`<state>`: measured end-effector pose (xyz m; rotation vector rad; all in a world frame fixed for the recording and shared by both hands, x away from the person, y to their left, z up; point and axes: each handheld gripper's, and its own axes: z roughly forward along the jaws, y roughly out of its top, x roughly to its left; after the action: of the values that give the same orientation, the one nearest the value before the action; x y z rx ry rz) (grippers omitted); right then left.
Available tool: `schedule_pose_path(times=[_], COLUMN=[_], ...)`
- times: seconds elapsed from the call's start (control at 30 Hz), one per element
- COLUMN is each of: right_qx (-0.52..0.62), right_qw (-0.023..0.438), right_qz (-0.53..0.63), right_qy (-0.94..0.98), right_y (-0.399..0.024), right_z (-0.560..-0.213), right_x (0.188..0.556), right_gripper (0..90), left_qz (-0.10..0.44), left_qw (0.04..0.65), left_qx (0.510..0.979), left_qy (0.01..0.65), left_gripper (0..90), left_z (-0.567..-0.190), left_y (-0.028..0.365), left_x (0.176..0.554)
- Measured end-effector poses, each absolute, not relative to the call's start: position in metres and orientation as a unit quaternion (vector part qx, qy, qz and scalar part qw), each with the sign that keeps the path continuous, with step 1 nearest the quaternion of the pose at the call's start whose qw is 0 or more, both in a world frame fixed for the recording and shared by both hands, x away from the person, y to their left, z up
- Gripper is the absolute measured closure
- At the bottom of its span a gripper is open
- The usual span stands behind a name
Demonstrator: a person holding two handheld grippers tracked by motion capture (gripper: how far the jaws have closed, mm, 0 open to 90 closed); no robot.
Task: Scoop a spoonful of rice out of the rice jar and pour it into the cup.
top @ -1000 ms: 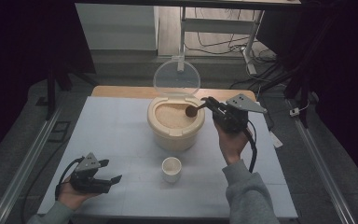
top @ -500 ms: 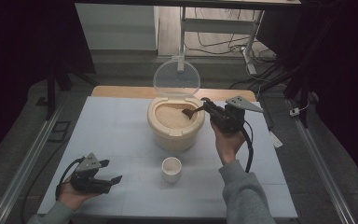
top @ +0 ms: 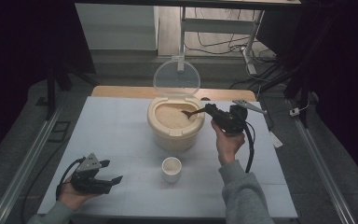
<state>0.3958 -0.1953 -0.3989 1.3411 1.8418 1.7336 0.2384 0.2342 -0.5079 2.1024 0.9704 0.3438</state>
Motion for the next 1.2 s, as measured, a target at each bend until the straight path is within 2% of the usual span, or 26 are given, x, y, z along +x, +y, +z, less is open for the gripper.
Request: schedule_pose_path(times=[0.23, 1.2], right_qx=[0.492, 0.519], right_qw=[0.100, 0.047], right_qz=[0.609, 0.629], right_qy=[0.613, 0.576], right_y=[-0.1988, -0.2044], right_z=[-0.4050, -0.4097], right_x=[0.4004, 0.4023], right_gripper=[83.0, 83.2], left_qz=[0.135, 0.134], left_qw=[0.389, 0.389], left_qx=[0.828, 0.828], left_qy=[0.381, 0.381], left_gripper=[20.1, 20.1], left_z=[-0.5082, -0.5085], left_y=[0.2336, 0.2333], left_x=[0.2386, 0.2386])
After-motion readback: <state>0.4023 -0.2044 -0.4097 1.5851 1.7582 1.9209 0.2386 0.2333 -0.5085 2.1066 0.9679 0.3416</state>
